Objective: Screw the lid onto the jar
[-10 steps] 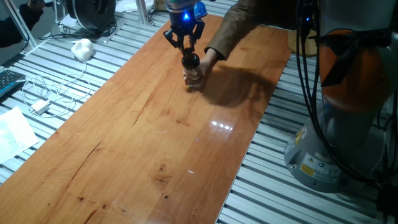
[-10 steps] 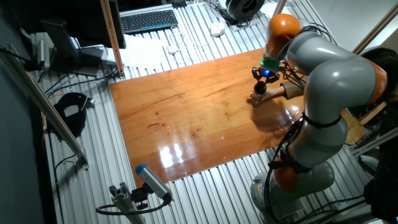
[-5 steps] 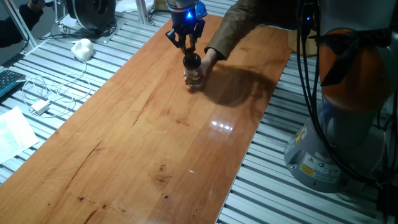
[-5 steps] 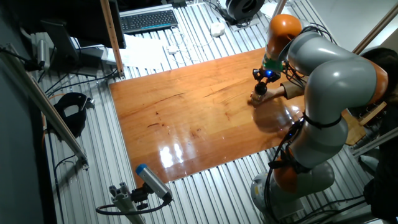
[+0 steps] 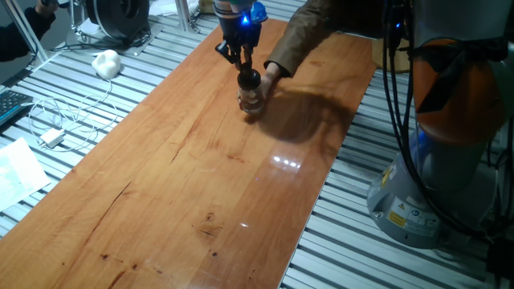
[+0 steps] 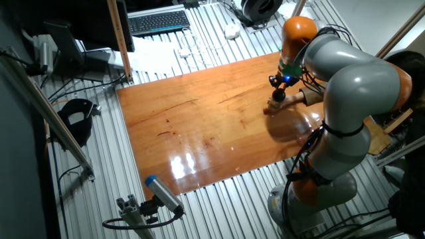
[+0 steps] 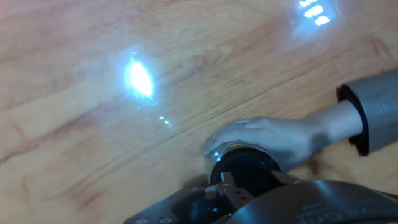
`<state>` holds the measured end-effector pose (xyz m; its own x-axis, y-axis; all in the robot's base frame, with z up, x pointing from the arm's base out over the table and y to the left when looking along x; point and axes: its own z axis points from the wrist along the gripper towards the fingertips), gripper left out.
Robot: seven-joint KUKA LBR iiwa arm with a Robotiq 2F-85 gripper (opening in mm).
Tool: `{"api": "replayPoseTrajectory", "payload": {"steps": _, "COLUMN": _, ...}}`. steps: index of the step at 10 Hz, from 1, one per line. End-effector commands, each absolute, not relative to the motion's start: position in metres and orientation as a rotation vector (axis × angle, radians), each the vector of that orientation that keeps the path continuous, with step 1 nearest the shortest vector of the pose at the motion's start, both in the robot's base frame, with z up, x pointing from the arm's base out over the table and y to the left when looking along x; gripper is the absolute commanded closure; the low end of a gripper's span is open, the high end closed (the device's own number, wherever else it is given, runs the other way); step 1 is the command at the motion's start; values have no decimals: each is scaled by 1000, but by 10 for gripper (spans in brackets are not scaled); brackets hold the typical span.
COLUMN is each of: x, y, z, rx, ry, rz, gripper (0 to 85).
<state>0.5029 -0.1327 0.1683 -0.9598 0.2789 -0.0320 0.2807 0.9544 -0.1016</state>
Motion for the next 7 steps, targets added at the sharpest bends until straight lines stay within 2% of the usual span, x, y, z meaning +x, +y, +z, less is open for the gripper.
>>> {"api": "replayPoseTrajectory", "payload": {"steps": 1, "x": 503, "y": -133, "z": 168, "rx": -456, "ry": 3052, "rz": -162, "gripper": 340}}
{"api": "replayPoseTrajectory", "payload": {"steps": 2, "x": 503, "y": -134, "z": 169, "rx": -463, "ry": 3053, "rz": -172, "gripper": 170}}
{"api": "replayPoseTrajectory", "payload": {"steps": 4, "x": 504, "y": -134, "z": 168, "rx": -581, "ry": 3021, "rz": -169, "gripper": 170}}
{"api": "replayPoseTrajectory", "payload": {"steps": 7, "x": 503, "y": -127, "z": 165, "rx": -692, "ry": 3025, "rz": -96, "gripper": 170}}
